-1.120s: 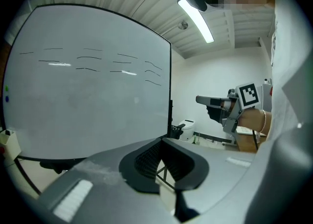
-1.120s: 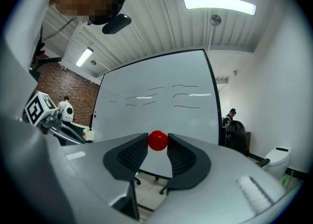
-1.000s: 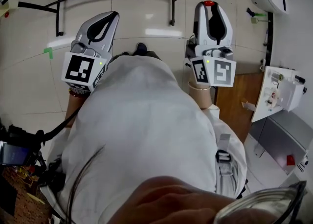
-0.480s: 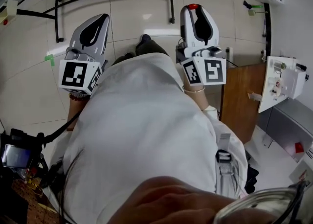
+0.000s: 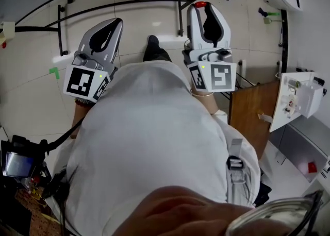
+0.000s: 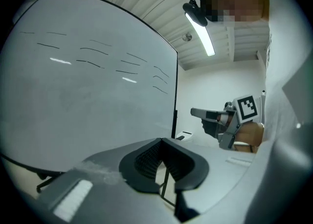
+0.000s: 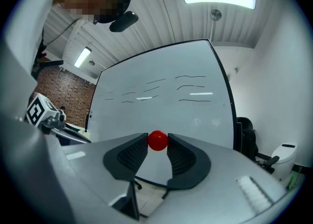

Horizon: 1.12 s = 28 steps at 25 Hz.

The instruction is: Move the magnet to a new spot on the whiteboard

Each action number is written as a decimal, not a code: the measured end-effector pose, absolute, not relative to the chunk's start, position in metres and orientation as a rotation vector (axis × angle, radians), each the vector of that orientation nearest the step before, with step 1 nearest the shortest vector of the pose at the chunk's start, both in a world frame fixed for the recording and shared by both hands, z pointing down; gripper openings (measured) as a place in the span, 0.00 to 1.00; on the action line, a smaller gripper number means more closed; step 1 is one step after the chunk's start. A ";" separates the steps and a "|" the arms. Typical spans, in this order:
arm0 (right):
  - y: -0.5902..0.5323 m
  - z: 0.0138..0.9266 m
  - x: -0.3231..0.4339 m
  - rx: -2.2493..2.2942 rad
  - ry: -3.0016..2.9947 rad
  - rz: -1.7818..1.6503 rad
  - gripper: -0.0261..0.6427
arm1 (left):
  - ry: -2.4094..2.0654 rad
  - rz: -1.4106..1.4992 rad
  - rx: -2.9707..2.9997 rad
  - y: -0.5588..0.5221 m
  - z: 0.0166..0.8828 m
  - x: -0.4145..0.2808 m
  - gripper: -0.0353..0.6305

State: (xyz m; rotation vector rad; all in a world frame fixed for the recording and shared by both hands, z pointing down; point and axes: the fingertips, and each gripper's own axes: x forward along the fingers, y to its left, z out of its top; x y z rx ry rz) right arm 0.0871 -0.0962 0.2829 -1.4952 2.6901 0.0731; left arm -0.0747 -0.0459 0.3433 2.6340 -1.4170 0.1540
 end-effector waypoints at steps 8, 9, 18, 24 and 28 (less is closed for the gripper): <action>-0.167 0.254 0.106 -1.554 2.658 0.091 0.22 | -1.448 0.109 2.670 -0.105 0.316 -0.048 0.06; -0.174 0.249 0.108 -1.542 2.650 0.092 0.22 | -1.456 0.125 2.669 -0.111 0.315 -0.045 0.06; -0.205 0.212 0.074 -1.444 2.655 0.235 0.22 | -1.322 -0.008 2.754 -0.156 0.293 -0.038 0.06; -0.259 0.206 0.049 -1.595 2.618 0.319 0.22 | -1.080 -0.046 2.834 -0.219 0.286 -0.048 0.06; -0.271 0.197 0.040 -1.670 2.579 0.353 0.22 | -0.797 -0.055 3.008 -0.221 0.264 -0.031 0.06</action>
